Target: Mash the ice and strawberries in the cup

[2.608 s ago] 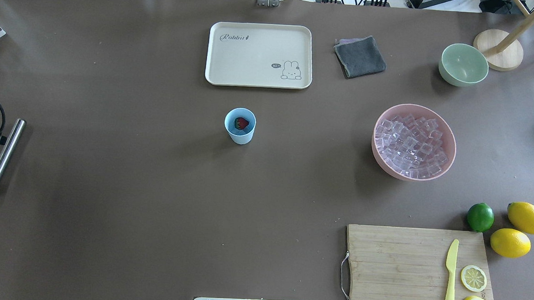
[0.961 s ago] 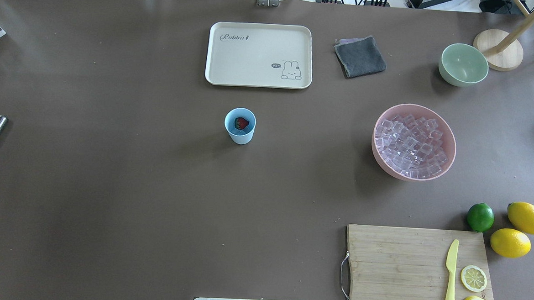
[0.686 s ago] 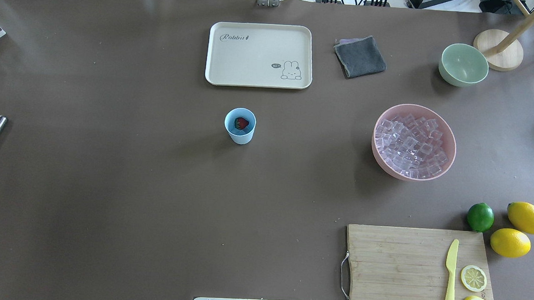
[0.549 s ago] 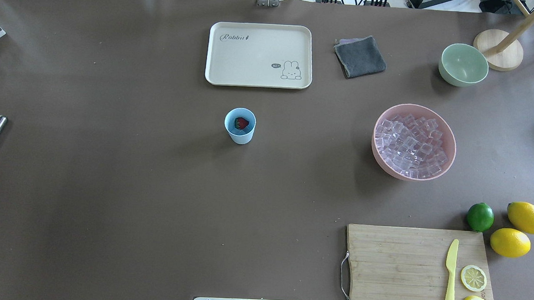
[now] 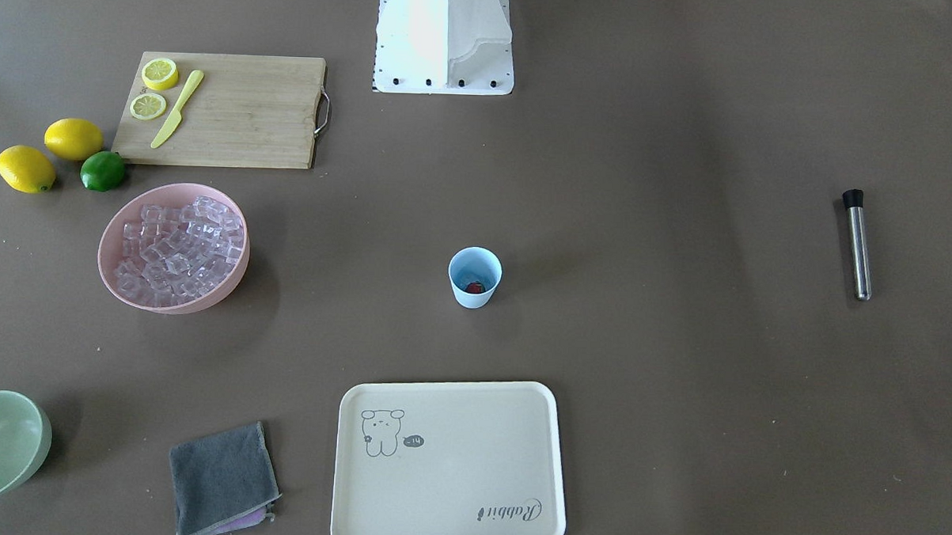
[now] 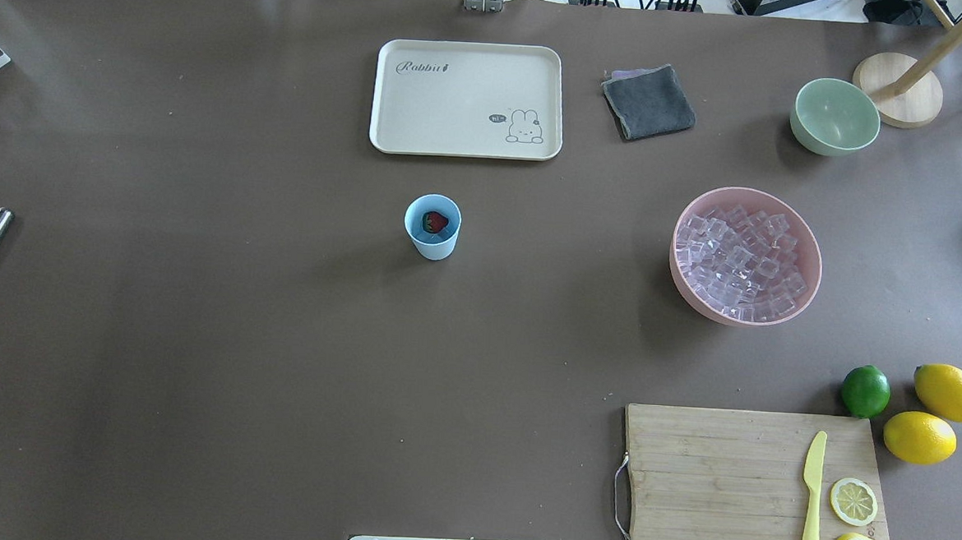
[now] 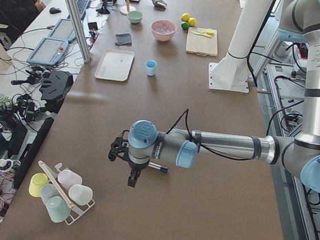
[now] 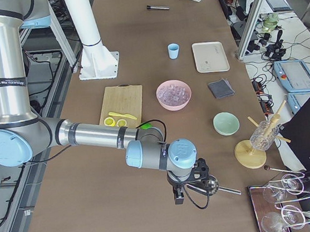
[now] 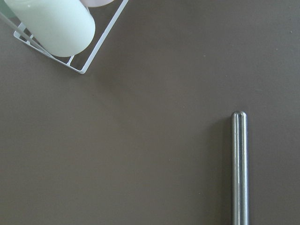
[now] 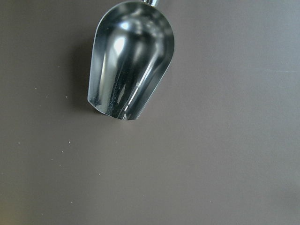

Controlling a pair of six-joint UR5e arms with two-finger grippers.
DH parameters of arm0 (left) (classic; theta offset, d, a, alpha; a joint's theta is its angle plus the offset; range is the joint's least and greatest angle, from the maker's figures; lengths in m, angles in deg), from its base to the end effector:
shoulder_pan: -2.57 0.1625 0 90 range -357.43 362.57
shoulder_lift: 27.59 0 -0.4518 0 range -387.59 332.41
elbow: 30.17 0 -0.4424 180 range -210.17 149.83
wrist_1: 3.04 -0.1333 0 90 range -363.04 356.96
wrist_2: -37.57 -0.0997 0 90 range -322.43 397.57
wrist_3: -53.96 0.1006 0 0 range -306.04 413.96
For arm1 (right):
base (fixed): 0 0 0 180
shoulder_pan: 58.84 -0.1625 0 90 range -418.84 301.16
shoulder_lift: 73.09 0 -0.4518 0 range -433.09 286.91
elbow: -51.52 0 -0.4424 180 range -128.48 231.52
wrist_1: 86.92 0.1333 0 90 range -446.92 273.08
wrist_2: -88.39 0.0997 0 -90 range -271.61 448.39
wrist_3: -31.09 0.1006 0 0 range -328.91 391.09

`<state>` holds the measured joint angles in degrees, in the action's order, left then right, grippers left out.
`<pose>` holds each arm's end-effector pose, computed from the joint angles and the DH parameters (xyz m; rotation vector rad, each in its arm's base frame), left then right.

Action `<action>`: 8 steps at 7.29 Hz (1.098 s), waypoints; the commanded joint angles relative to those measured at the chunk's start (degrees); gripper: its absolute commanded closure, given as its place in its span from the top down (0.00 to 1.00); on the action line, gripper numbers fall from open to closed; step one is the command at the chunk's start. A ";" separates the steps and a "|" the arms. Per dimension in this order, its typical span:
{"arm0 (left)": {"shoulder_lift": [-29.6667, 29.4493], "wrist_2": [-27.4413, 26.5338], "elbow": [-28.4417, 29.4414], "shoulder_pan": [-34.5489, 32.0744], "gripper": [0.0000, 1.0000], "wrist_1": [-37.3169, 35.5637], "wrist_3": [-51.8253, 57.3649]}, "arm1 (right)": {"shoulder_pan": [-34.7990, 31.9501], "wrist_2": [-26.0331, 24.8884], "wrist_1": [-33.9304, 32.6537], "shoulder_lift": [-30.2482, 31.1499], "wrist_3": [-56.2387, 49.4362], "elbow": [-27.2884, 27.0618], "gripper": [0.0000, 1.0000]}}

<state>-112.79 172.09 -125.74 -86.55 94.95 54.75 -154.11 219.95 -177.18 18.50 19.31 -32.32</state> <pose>-0.0549 -0.5149 0.6625 0.1445 0.7757 0.0870 0.1135 -0.5058 0.7622 -0.0248 -0.7360 -0.0577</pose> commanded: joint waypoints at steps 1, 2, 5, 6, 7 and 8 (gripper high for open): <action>-4.36 -3.74 0.12 0.09 0.99 -8.51 0.61 | 0.70 -0.69 -1.05 -0.28 0.00 0.78 0.99; -4.35 -3.65 0.03 0.09 0.99 -8.60 0.53 | 0.62 -0.51 -2.62 -0.71 0.00 0.17 0.99; -4.79 -3.56 0.21 0.18 0.99 -8.69 0.00 | 0.44 -0.69 -2.99 -1.42 0.00 0.34 0.99; -4.62 -3.56 0.38 0.18 0.99 -8.60 0.00 | 0.44 -0.69 -2.99 -1.42 0.00 0.17 0.99; -4.97 -3.48 0.38 0.18 0.99 -9.13 -0.09 | 0.44 -0.69 -2.99 -1.42 0.00 0.17 0.99; -5.06 -2.35 1.08 0.18 0.99 -9.39 -0.61 | 0.44 -0.69 -2.99 -1.68 0.00 0.17 0.99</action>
<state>-117.69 168.85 -125.20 -86.38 85.92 54.57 -153.68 219.26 -180.16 17.04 19.31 -32.14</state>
